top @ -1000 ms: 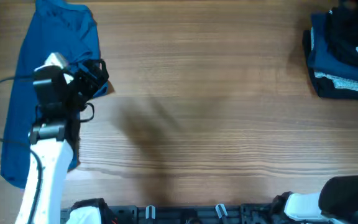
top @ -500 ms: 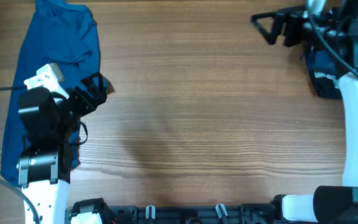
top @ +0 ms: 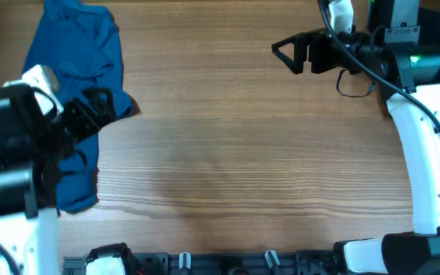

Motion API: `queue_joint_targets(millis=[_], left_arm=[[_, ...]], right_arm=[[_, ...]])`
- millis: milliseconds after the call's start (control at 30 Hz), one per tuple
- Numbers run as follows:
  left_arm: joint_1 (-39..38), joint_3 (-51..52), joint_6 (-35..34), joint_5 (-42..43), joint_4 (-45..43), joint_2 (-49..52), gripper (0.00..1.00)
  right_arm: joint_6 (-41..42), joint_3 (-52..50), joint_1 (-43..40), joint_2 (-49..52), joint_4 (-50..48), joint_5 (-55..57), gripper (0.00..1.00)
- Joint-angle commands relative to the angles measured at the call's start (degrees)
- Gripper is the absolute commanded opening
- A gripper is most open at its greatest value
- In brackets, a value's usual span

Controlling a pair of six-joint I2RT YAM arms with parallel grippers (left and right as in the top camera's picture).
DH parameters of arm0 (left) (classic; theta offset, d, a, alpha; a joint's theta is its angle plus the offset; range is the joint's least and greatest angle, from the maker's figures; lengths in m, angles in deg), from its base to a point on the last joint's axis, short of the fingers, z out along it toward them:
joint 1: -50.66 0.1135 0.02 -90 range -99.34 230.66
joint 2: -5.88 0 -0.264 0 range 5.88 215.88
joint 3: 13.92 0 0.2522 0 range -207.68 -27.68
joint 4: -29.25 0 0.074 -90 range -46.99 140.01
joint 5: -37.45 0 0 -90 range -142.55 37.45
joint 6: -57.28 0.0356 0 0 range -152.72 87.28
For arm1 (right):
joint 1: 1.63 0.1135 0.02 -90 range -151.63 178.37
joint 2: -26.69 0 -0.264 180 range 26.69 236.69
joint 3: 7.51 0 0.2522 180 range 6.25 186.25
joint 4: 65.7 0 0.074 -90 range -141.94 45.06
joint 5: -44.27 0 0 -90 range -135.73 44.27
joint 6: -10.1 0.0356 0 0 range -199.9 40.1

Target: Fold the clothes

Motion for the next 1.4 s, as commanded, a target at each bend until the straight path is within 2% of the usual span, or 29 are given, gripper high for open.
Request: queue_joint_targets(millis=[0, 233, 367, 567, 1167, 1367], left_arm=[[0.3, -6.0, 3.1, -4.5, 2.6, 7.8, 1.0], [3.6, -11.6, 3.0, -6.8, 2.1, 20.3, 1.0], [5.0, -11.6, 3.0, -6.8, 2.0, 22.6, 1.0], [5.0, -11.6, 2.6, -6.2, 1.4, 22.6, 1.0], [5.1, -11.6, 2.6, -6.2, 1.4, 22.2, 1.0], [4.4, -10.8, 2.4, -7.3, 0.8, 10.5, 1.0]], right_arm=[[1.0, -0.1, -0.6, -1.3, 0.2, 5.1, 1.0], [0.8, -0.1, -0.7, -1.3, 0.3, 7.3, 0.99], [0.9, -0.1, -0.7, -1.3, 0.3, 8.3, 1.0], [0.9, -0.1, -0.7, -1.3, 0.1, 14.8, 1.0], [0.9, -0.1, -0.7, -1.3, 0.1, 14.9, 0.99], [0.9, -0.1, -0.7, -1.3, 0.1, 14.9, 0.99]])
